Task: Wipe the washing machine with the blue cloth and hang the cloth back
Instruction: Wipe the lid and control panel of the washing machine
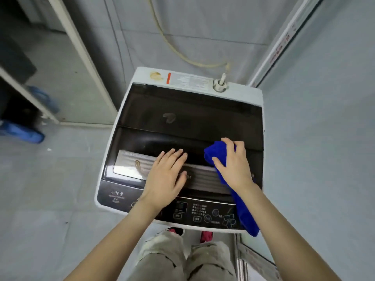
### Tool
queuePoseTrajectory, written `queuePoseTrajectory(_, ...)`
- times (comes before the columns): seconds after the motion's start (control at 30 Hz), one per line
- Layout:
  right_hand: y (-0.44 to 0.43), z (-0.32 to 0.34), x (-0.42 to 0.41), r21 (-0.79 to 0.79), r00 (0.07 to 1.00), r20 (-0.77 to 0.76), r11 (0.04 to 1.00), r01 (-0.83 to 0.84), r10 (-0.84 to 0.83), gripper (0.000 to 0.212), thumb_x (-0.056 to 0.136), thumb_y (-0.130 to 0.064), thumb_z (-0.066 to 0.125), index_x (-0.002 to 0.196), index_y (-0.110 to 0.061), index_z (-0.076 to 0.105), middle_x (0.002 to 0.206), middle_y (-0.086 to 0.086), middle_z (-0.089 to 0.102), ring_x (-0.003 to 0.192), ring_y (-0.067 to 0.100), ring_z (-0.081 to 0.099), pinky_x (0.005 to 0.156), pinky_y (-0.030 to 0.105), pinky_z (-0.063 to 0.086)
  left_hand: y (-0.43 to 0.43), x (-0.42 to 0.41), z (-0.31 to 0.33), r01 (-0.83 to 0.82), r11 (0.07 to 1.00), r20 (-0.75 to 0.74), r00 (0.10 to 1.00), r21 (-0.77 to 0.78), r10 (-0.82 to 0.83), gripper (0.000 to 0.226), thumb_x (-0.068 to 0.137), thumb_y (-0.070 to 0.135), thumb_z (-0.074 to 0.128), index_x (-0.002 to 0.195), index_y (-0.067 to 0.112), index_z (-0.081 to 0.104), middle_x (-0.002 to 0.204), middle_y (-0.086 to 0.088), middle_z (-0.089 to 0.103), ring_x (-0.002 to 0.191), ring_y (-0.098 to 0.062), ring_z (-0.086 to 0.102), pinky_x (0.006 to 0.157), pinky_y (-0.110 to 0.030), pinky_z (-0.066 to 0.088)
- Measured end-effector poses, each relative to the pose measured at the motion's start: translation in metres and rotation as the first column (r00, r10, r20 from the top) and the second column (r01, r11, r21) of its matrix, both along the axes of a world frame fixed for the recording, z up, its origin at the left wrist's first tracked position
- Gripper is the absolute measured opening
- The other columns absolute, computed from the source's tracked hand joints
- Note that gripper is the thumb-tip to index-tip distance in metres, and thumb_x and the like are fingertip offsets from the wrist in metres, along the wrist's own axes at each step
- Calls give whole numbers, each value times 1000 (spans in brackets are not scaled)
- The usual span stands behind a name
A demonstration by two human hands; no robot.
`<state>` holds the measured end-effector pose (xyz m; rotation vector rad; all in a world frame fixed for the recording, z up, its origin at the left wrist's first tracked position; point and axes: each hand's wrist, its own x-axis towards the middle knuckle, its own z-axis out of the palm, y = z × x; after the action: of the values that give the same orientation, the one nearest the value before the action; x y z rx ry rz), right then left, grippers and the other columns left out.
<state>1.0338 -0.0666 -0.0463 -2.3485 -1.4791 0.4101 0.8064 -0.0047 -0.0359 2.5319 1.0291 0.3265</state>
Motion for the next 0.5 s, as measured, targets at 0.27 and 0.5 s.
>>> queuePoseTrajectory(0.27,3,-19,25,84,897,280,923,-377,341,49,92,-49,56,135,-25,50,128,11,46,104,29,47,78,41,52,-36,29,-11,-167,985,-60,984,34,169,53,96,32,42,143,11,50,150,-8,47,141,-31,39,116,-49,31)
queuePoseTrajectory(0.5,70,-18,124,219,981,42,960,175,-189,33,97,-42,51,120,-19,53,119,18,43,105,36,48,80,45,52,-28,41,-19,-332,943,-127,934,36,334,54,100,38,34,150,21,40,157,-1,36,148,-27,27,122,-48,20)
